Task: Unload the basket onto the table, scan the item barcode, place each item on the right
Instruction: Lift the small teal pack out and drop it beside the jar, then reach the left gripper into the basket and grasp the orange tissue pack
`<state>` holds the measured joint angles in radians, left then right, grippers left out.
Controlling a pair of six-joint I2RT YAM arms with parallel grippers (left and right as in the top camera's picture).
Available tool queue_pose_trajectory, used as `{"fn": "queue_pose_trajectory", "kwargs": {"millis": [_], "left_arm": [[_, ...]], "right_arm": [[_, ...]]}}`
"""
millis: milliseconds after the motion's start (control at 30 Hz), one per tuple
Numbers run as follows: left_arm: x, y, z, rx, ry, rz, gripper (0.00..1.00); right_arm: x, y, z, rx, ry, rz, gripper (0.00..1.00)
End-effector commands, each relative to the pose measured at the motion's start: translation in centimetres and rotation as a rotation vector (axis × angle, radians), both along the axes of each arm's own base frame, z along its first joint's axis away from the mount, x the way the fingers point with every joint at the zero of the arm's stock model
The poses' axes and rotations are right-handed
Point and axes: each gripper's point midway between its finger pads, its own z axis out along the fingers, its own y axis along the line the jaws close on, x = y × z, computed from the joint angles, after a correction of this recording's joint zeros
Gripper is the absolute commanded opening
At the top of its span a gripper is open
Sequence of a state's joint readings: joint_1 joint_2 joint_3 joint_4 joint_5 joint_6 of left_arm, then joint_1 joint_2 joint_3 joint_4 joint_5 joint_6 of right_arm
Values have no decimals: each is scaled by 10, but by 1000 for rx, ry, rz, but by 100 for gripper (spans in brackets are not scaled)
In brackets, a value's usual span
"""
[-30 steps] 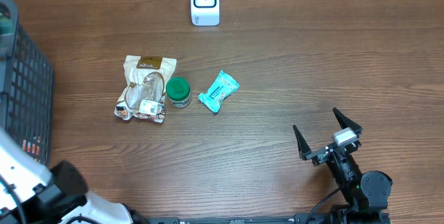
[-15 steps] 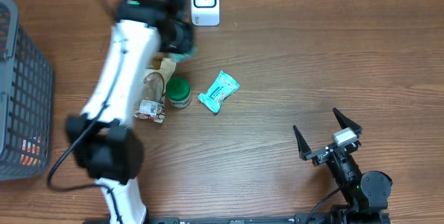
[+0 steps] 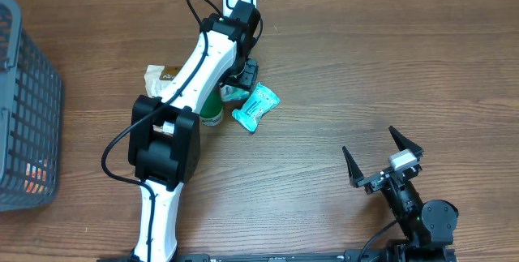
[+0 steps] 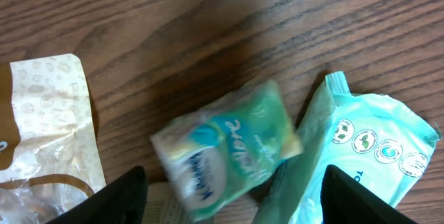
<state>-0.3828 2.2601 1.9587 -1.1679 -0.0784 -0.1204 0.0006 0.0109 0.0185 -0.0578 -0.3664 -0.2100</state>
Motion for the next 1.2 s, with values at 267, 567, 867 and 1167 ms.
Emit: {"fn": "queue_pose_trajectory", "kwargs": {"millis": [267,567,867,1167], "left_arm": [[12,9,181,-156,-236,26,71],[-25,151,292,-171,-449,324,85],[-99,354,318,-167,-564,940,89],[-184,458,270,-147,-440,1320,88]], "right_arm": [[0,1,-3,4,3,3,100],[0,1,-3,4,4,3,100],[0,1,-3,4,3,3,100],[0,1,-3,4,4,3,100]]}}
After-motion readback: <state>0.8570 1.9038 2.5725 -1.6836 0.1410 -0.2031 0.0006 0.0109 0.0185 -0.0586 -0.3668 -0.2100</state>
